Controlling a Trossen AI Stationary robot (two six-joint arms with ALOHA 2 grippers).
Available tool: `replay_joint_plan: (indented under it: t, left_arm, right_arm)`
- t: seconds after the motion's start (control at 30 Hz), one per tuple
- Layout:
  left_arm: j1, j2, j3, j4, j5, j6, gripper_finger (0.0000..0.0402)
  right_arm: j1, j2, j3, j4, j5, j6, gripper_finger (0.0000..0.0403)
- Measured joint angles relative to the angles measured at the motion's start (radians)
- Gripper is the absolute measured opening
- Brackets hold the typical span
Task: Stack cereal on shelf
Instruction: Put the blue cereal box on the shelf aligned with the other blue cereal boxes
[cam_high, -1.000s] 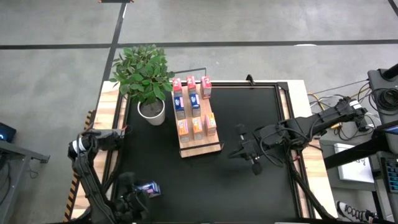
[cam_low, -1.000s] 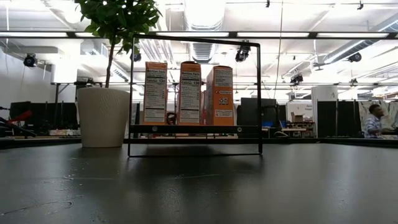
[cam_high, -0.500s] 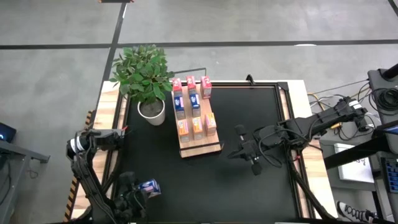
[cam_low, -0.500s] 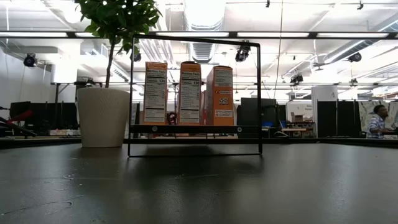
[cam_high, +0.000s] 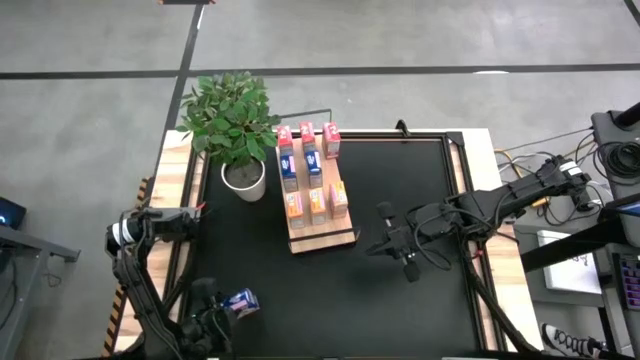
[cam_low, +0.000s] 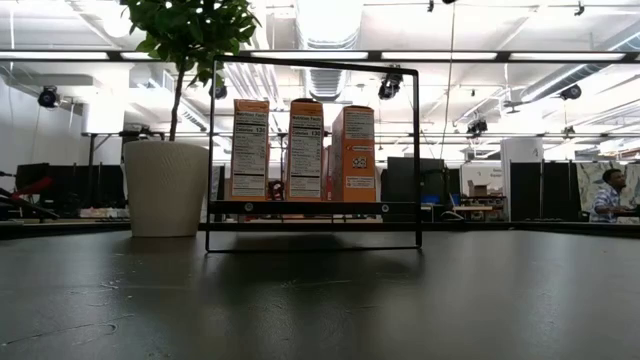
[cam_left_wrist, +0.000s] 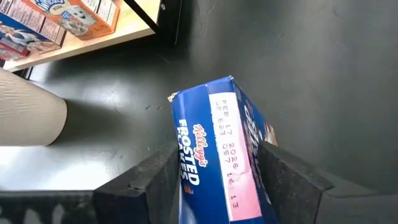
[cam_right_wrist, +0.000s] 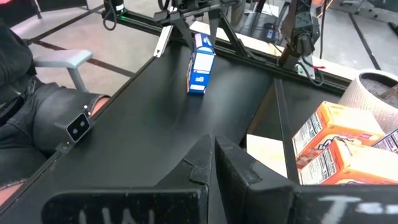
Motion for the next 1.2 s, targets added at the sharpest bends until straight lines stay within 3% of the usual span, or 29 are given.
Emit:
replay_joint_plan:
  t: [0.2,0.77,1.0,1.2]
  left_arm:
    - [0.0,0.0,0.0,0.005,-0.015,-0.056,0.0197]
    - [-0.035,0.001,-0.034,-0.021,-0.113,-0.147,0.0275]
    - [-0.086,0.001,-0.122,0.024,-0.134,-0.25,0.0269]
    - [-0.088,0.002,-0.164,0.093,-0.138,-0.234,0.0232]
  right_arm:
    - [0.0,0.0,-0.004,0.0,0.0,0.0,0.0011]
    - [0.0,0.0,-0.004,0.0,0.0,-0.001,0.0011]
    - [0.0,0.0,-0.004,0.004,0.0,0.0,0.0011]
    - [0.0,0.0,-0.005,0.023,0.0,-0.012,0.0011]
